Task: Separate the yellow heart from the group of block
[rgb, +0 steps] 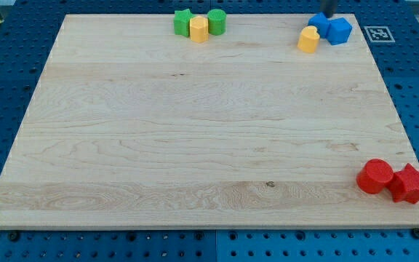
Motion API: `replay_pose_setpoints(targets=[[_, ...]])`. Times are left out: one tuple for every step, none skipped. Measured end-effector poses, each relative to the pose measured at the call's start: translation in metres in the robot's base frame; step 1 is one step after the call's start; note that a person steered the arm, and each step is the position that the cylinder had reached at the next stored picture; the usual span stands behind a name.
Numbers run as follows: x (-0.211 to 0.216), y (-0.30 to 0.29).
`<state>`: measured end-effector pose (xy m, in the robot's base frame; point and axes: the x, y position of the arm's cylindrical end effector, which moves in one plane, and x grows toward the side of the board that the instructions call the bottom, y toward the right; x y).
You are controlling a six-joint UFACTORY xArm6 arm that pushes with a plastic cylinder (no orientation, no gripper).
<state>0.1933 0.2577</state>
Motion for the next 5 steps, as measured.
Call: replay_pose_setpoints(targets=[[0.027, 0.010], [0.066, -0.048], [0.077, -0.111], [0.065, -0.102], [0.047, -0.066]])
